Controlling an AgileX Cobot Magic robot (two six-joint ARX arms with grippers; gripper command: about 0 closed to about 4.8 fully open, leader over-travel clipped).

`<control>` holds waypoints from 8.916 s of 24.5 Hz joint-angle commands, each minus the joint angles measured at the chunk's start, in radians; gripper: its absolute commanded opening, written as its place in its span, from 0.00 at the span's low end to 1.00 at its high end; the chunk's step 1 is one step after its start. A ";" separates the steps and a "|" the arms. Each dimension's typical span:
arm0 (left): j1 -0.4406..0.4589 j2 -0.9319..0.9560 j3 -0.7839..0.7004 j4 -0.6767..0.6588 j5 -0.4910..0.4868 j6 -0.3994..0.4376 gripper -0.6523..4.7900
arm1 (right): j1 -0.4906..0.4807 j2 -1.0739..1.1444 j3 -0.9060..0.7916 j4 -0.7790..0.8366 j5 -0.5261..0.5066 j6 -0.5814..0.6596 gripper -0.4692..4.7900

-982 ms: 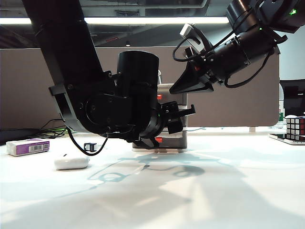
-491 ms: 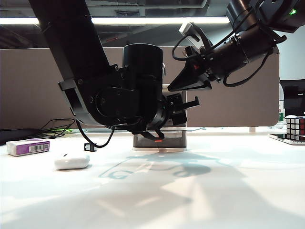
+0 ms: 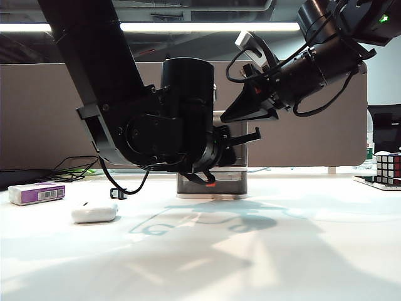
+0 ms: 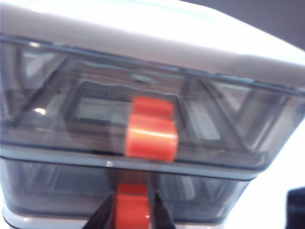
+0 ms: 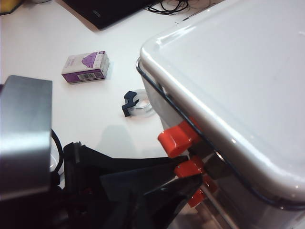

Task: Open the second layer of the drawer on the table, pick up the earphone case on the table and put it in, and finally close the drawer.

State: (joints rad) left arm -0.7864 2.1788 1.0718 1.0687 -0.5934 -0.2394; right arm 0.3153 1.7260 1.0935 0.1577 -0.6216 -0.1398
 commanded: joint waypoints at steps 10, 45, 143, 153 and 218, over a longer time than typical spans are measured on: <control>0.003 -0.002 0.005 -0.014 0.003 0.004 0.27 | 0.001 -0.003 0.005 0.006 -0.006 -0.003 0.08; 0.004 -0.002 0.007 -0.043 -0.015 0.000 0.11 | 0.005 0.060 0.035 0.102 0.014 -0.022 0.08; 0.548 -0.863 -0.516 -1.123 1.072 0.782 0.79 | 0.006 0.124 0.132 -0.019 -0.084 0.035 0.08; 0.559 -0.730 -0.373 -1.210 1.019 0.956 0.95 | 0.006 0.124 0.132 -0.082 -0.118 0.031 0.08; 0.626 -0.408 -0.215 -1.308 1.128 1.175 0.69 | 0.006 0.124 0.132 -0.108 -0.121 0.004 0.08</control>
State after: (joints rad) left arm -0.1623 1.7546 0.8700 -0.1818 0.6289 0.9218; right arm 0.3206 1.8557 1.2198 0.0383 -0.7372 -0.1307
